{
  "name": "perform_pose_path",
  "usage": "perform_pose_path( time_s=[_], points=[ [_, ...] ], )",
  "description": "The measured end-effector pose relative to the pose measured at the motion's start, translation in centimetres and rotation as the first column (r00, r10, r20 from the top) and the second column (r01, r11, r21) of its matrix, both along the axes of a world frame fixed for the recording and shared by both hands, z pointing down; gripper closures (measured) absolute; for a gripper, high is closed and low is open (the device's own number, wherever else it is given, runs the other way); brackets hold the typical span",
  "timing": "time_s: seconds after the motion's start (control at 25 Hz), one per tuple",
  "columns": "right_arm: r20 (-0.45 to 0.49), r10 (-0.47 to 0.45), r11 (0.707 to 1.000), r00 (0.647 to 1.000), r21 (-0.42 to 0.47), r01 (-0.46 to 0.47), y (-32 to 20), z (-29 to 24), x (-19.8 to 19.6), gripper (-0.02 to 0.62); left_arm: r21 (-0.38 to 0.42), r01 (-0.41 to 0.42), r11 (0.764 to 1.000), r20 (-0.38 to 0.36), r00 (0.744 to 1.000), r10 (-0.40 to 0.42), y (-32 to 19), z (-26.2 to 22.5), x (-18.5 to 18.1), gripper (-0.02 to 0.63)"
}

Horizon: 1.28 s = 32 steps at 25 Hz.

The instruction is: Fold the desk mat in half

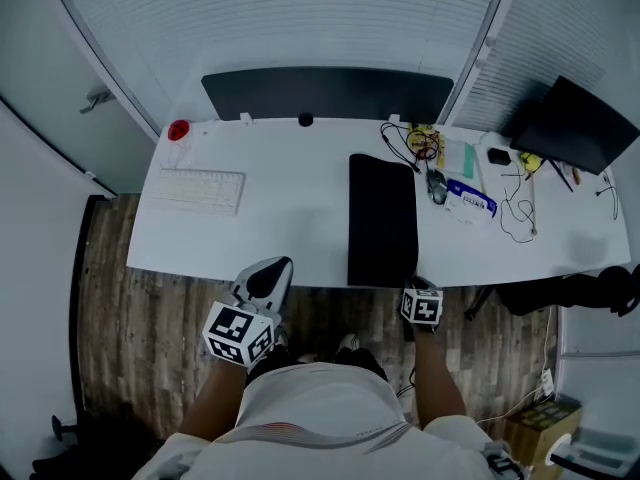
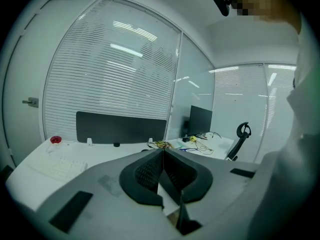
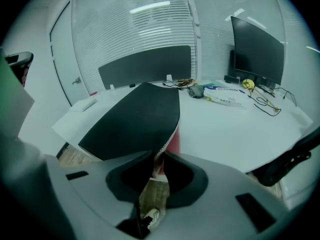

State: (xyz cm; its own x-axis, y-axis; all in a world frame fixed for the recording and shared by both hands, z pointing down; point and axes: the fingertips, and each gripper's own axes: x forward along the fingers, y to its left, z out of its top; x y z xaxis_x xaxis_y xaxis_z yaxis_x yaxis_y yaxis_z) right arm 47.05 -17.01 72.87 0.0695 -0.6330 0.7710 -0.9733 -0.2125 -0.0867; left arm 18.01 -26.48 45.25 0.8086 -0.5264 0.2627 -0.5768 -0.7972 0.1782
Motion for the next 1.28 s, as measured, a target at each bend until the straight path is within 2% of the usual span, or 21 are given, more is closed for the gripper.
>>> perform_pose_path(
  time_s=[0.12,0.2,0.28,0.36,0.52,0.64,0.76,0.88,1.28],
  points=[
    [-0.078,0.028,0.999,0.997,0.036,-0.025,0.0,-2.1,0.7,0.429,0.0,-0.012,1.0,-0.011,1.0,0.012,-0.1,-0.1,-0.2,0.591],
    [-0.141,0.047,0.992,0.989,0.121,-0.029,-0.8,-5.6,0.9,0.43,0.003,-0.027,1.0,-0.023,0.999,0.027,-0.4,-0.3,-0.2,0.591],
    [-0.174,0.049,0.972,0.984,0.236,-0.007,-2.1,-10.4,0.2,0.451,0.011,-0.045,0.999,-0.037,0.998,0.045,-0.7,-0.7,0.0,0.591],
    [-0.192,0.042,0.936,0.98,0.351,0.029,-3.5,-15.6,-1.1,0.483,0.024,-0.064,0.998,-0.054,0.996,0.065,-1.1,-1.3,0.1,0.591],
    [-0.222,0.063,0.843,0.973,0.534,0.067,-4.9,-25.6,-3.8,0.519,0.066,-0.096,0.993,-0.084,0.991,0.102,-2.1,-3.1,0.5,0.591],
    [-0.238,0.071,0.777,0.969,0.622,0.096,-4.8,-31.4,-5.8,0.543,0.101,-0.106,0.989,-0.104,0.988,0.117,-2.7,-4.6,0.4,0.591],
    [-0.25,0.062,0.732,0.966,0.67,0.126,-4.5,-34.9,-7.8,0.543,0.13,-0.107,0.986,-0.12,0.985,0.123,-3.1,-5.8,-0.1,0.591],
    [-0.264,0.059,0.719,0.963,0.68,0.143,-4.6,-36.1,-9.0,0.543,0.145,-0.109,0.983,-0.125,0.984,0.128,-3.6,-6.3,-0.7,0.591],
    [-0.263,0.04,0.727,0.964,0.67,0.152,-5.6,-35.8,-11.1,0.543,0.15,-0.117,0.982,-0.122,0.983,0.136,-4.1,-6.6,-2.1,0.591]
  ],
)
